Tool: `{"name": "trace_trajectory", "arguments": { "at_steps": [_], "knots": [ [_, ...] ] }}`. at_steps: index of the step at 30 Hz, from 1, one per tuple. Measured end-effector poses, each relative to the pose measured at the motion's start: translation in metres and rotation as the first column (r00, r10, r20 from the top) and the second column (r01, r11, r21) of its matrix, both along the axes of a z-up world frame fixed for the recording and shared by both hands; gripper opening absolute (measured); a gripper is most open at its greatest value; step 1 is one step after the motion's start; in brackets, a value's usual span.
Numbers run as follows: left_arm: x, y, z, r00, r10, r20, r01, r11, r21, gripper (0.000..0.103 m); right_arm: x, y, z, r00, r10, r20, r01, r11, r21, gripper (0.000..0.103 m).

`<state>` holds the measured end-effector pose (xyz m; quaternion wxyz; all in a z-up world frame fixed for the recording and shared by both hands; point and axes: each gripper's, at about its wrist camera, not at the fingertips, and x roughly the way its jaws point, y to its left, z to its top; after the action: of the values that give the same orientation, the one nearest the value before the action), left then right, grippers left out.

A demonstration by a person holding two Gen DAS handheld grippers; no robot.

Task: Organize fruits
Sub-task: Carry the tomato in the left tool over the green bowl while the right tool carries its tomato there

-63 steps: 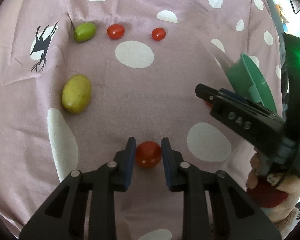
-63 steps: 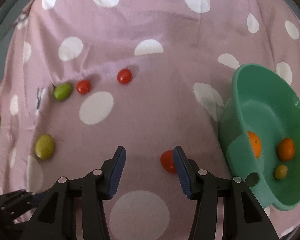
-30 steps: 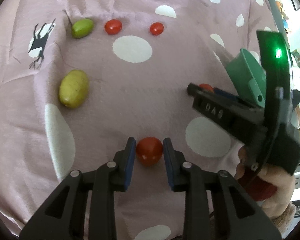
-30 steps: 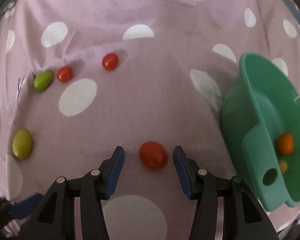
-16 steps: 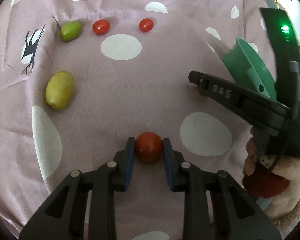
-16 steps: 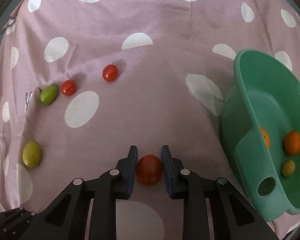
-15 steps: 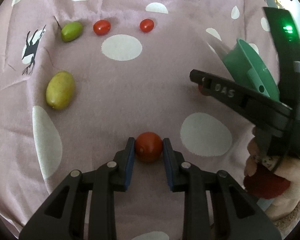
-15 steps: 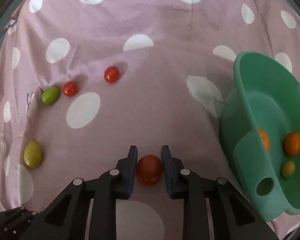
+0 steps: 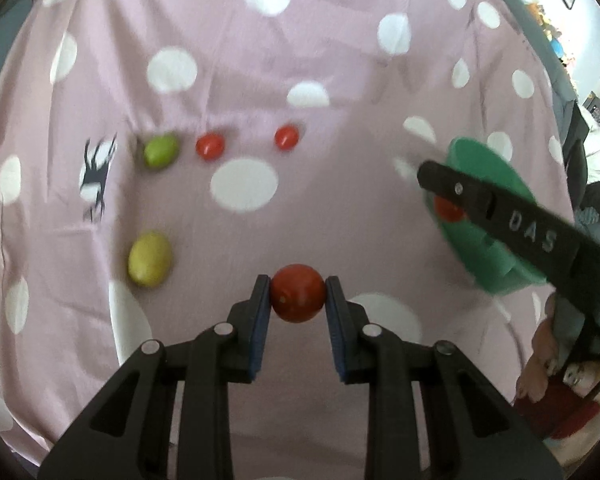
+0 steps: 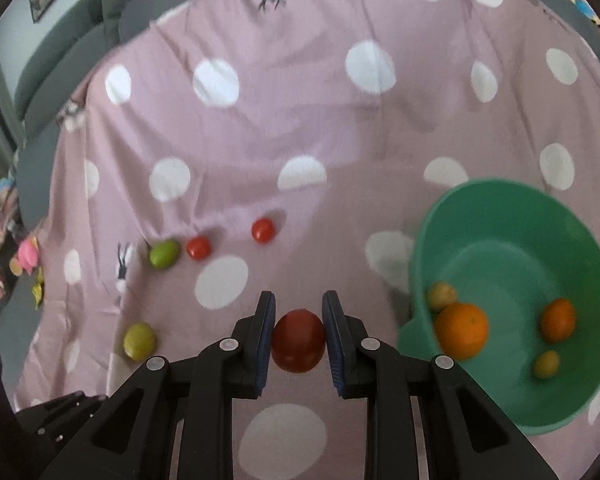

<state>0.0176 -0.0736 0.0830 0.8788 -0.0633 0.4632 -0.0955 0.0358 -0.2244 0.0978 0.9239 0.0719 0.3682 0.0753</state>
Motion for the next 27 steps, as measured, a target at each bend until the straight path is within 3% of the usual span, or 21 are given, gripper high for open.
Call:
{"name": "trace_trajectory", "arguments": {
  "at_steps": [7, 14, 19, 27],
  "knots": [
    [0.009, -0.041, 0.033, 0.994, -0.026, 0.108, 0.024, 1.000, 0.012, 0.027, -0.018, -0.037, 0.023, 0.992, -0.089, 0.092, 0.088, 0.996, 0.016, 0.026],
    [0.009, -0.088, 0.048, 0.981, -0.107, 0.160, 0.106, 0.994, 0.018, 0.027, -0.034, -0.073, 0.040, 0.970, -0.180, 0.164, 0.175, 0.984, 0.040, 0.026],
    [0.015, -0.115, 0.050, 0.971, -0.144, 0.189, 0.139, 0.990, 0.037, 0.027, -0.040, -0.097, 0.041, 0.958, -0.231, 0.173, 0.219, 0.972, 0.085, 0.026],
    [0.024, -0.145, 0.041, 0.965, -0.195, 0.174, 0.185, 0.980, 0.075, 0.027, -0.036, -0.133, 0.027, 0.938, -0.330, 0.109, 0.316, 0.940, 0.128, 0.026]
  ]
}}
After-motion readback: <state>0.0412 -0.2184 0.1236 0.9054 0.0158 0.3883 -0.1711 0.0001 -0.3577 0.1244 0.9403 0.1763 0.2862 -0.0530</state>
